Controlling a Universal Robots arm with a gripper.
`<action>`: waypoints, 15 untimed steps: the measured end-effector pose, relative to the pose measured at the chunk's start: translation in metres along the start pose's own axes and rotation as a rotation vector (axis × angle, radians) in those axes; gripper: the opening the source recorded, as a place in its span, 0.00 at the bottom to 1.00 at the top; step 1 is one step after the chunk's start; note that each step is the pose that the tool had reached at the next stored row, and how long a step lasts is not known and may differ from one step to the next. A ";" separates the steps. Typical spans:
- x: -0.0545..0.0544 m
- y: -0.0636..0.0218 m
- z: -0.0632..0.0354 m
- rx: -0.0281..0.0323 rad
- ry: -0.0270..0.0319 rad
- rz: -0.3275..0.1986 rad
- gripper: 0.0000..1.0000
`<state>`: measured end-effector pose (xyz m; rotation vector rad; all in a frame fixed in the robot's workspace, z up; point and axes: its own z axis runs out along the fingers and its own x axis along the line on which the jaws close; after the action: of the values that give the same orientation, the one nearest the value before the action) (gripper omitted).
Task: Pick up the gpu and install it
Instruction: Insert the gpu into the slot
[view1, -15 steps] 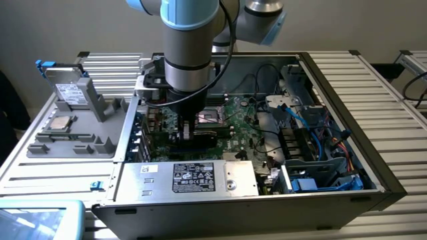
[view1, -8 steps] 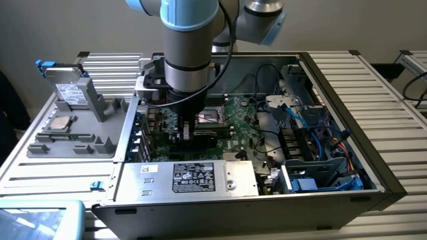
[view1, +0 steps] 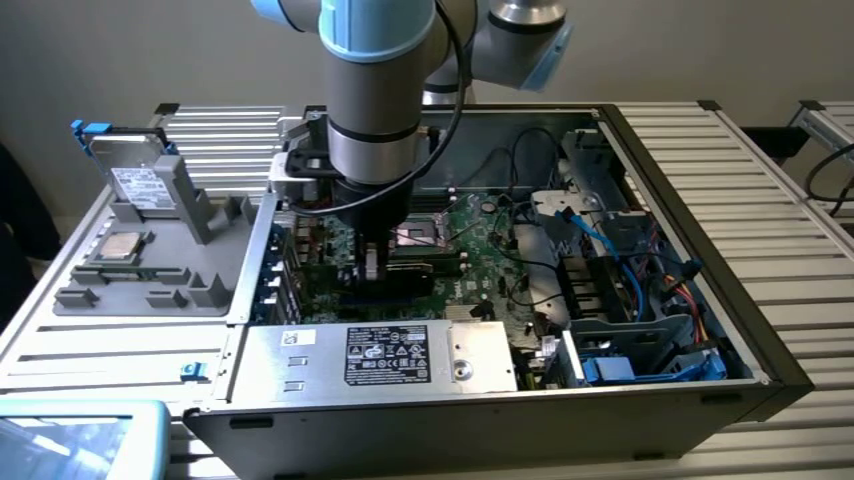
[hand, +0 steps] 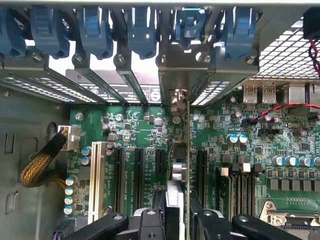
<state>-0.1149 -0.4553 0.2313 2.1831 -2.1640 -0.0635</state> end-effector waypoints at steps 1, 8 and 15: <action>0.000 0.0005 0.0002 0.0001 0.0001 0.000 0.29; 0.000 0.0007 0.0009 0.0000 0.0004 -0.003 0.29; 0.000 0.0006 0.0022 -0.0001 0.0007 -0.003 0.29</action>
<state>-0.1156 -0.4556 0.2291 2.1861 -2.1603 -0.0630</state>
